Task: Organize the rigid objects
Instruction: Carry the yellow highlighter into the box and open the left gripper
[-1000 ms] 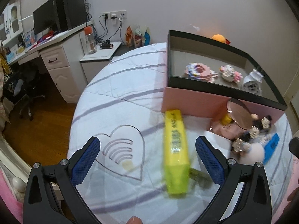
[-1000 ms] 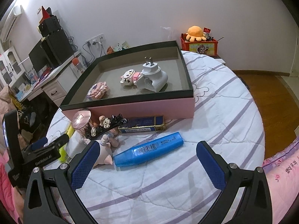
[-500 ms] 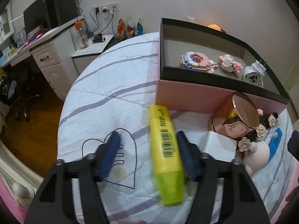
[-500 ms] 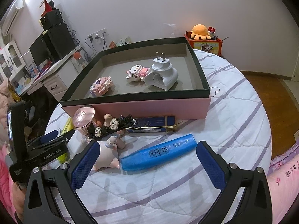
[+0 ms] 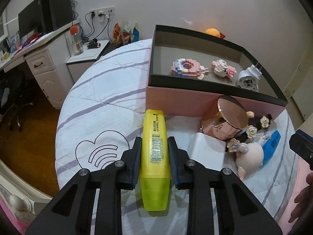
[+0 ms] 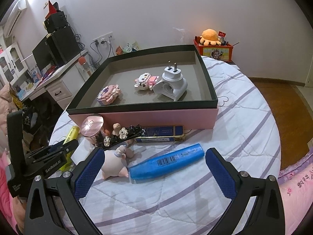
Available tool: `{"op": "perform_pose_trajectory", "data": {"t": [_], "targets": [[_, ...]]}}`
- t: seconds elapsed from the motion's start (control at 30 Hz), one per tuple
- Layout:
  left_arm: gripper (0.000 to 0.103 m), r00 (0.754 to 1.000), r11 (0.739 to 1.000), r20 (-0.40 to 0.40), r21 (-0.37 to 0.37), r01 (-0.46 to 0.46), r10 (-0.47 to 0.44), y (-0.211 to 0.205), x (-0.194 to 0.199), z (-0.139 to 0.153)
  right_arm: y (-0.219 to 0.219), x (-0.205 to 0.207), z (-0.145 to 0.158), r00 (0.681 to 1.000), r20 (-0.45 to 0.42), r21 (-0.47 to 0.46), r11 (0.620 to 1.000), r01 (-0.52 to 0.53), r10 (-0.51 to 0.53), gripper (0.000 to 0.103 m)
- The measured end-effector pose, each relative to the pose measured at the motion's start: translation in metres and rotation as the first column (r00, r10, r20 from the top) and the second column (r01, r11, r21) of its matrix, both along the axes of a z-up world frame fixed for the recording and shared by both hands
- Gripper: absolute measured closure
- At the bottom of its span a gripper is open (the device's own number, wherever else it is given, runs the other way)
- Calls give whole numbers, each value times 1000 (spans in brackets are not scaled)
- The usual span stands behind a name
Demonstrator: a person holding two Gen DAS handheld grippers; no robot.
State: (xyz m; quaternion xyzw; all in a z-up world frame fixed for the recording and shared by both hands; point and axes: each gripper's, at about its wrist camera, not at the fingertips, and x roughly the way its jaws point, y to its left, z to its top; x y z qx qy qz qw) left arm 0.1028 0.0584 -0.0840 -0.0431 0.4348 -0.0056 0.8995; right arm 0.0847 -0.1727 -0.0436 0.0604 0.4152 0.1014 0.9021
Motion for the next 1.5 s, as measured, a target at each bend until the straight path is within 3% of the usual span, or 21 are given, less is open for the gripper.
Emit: {"op": "perform_pose_trajectory", "data": {"t": [0.47,0.83,1.13,1.5], "targets": [[77,996,1000,92,25,12,-15,-14,-11,56,-7,0,17,1000,27,26,1000,7,-8,0],[77,993,998,95,8,68,-68,-48,60,85,-23,41,44,998,54,34,999,32,-34,0],[77,992,992,2,-1,129,-129,-87,139,57,-48,90,36,996,23,39,996,80,-81,0],[77,988,992,-98,-1,124,-123,-96,165,22,-58,118,14,995,-35,43,994,98,-97,0]]}}
